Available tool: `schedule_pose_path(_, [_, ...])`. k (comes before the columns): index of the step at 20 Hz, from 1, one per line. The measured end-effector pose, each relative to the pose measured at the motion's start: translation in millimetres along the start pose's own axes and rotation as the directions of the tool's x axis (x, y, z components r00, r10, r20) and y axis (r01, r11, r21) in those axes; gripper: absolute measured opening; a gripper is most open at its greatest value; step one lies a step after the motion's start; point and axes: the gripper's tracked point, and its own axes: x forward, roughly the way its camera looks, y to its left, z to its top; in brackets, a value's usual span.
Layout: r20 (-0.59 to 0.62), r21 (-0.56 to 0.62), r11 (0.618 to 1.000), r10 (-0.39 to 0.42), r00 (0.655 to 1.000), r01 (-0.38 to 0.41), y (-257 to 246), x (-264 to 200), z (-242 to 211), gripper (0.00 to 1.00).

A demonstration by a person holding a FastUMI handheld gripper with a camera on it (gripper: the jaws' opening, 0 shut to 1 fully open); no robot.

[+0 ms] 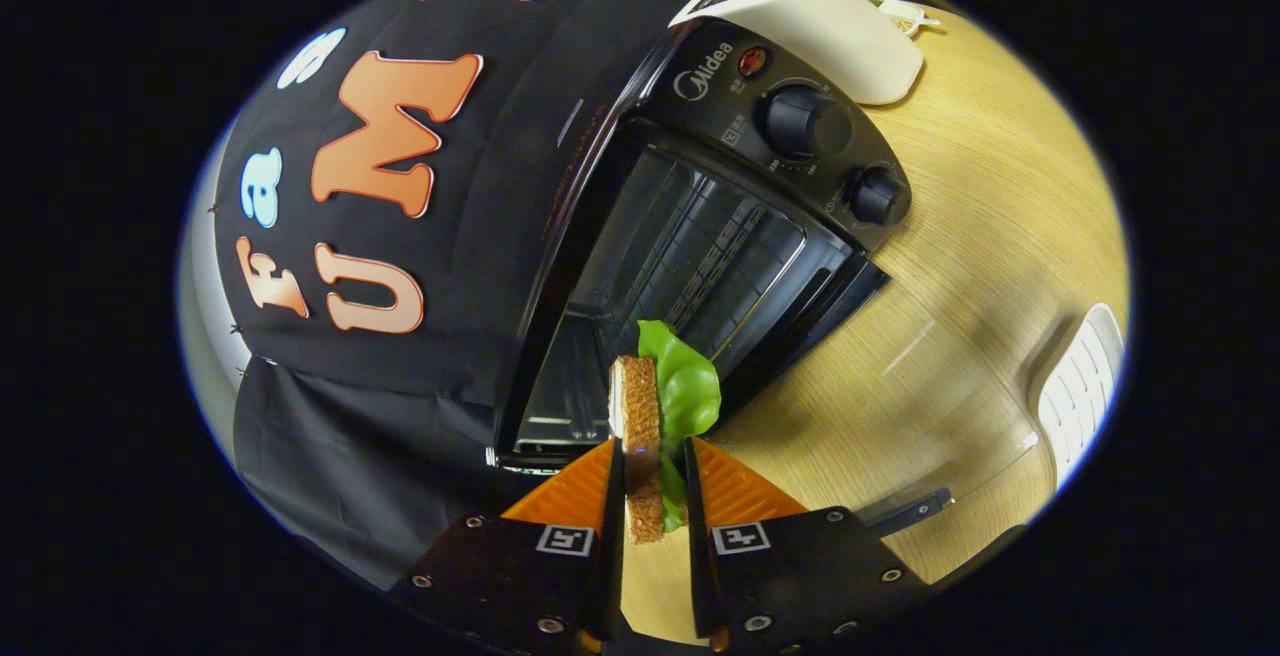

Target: Open the toaster oven, put the food inside, and close the toaster oven door.

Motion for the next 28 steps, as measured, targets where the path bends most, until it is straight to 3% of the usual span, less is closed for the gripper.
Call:
schedule_pose_path(8, [0.125,0.147,0.989,-0.014,0.992,-0.004,2.9,27.6,25.3,0.29])
schedule_pose_path(13, [0.227,0.195,0.981,-0.027,0.974,-0.019,7.1,43.5,39.1,0.29])
schedule_pose_path(16, [0.323,0.225,0.973,-0.032,0.946,-0.044,11.1,54.4,48.6,0.29])
schedule_pose_path(19, [0.342,0.248,0.968,-0.04,0.939,-0.049,13.9,65.8,44.7,0.3])
schedule_pose_path(21, [0.341,0.248,0.968,-0.057,0.938,-0.031,13.4,70.2,41.7,0.32])
schedule_pose_path(23, [0.326,0.246,0.968,-0.119,0.938,0.038,1.6,72.9,35.0,0.38])
schedule_pose_path(25, [0.311,0.25,0.968,-0.104,0.945,0.024,8.7,72.4,30.7,0.46])
schedule_pose_path(28, [0.298,0.257,0.965,-0.136,0.945,0.058,4.3,69.9,24.8,0.66])
